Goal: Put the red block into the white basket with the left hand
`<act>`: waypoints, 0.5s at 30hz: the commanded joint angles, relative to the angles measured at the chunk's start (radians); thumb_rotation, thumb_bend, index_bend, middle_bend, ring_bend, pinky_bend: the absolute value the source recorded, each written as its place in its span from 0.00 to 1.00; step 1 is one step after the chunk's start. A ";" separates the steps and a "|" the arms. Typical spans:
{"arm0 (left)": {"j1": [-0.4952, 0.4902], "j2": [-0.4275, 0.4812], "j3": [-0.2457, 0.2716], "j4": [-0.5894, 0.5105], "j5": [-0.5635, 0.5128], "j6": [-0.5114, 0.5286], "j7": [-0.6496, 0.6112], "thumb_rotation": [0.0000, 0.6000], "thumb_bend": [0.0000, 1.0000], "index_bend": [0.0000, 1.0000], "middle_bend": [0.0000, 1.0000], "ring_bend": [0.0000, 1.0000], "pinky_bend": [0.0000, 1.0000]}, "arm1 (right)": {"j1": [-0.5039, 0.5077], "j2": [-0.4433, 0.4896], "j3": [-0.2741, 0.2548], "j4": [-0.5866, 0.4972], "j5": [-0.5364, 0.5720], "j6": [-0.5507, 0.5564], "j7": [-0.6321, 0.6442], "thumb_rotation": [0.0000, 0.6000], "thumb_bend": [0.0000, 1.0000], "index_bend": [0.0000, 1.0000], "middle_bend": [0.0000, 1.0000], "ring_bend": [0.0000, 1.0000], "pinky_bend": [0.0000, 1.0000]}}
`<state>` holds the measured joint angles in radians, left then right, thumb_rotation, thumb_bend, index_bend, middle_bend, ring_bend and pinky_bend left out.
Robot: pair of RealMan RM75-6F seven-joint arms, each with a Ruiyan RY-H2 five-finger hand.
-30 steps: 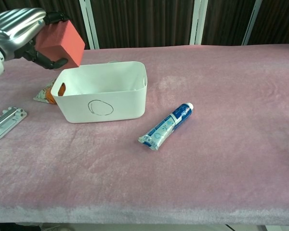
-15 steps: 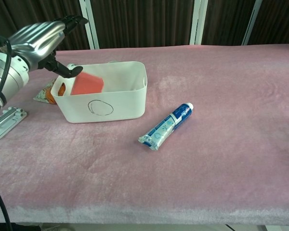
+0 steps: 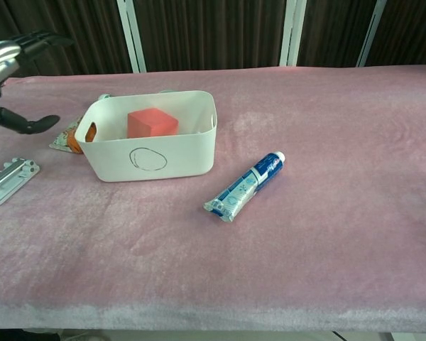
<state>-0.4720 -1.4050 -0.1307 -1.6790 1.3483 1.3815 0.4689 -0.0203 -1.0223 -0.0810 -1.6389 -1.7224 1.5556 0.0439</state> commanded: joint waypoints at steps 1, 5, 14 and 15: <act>0.118 0.103 0.116 0.022 0.084 0.081 -0.104 1.00 0.34 0.00 0.00 0.00 0.17 | 0.003 -0.004 0.001 -0.003 0.005 -0.010 -0.015 1.00 0.10 0.00 0.00 0.00 0.23; 0.192 0.113 0.175 0.082 0.099 0.110 -0.198 1.00 0.35 0.00 0.00 0.00 0.15 | 0.006 -0.010 0.005 -0.009 0.017 -0.021 -0.033 1.00 0.10 0.00 0.00 0.00 0.23; 0.233 0.108 0.185 0.159 0.106 0.091 -0.260 1.00 0.35 0.00 0.00 0.00 0.14 | 0.002 -0.019 0.005 -0.008 0.016 -0.016 -0.050 1.00 0.10 0.00 0.00 0.00 0.23; 0.237 0.108 0.181 0.161 0.106 0.093 -0.260 1.00 0.35 0.00 0.00 0.00 0.14 | 0.002 -0.019 0.003 -0.007 0.013 -0.016 -0.051 1.00 0.10 0.00 0.00 0.00 0.23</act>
<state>-0.2421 -1.2979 0.0562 -1.5235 1.4514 1.4710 0.2125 -0.0181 -1.0415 -0.0772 -1.6460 -1.7090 1.5398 -0.0067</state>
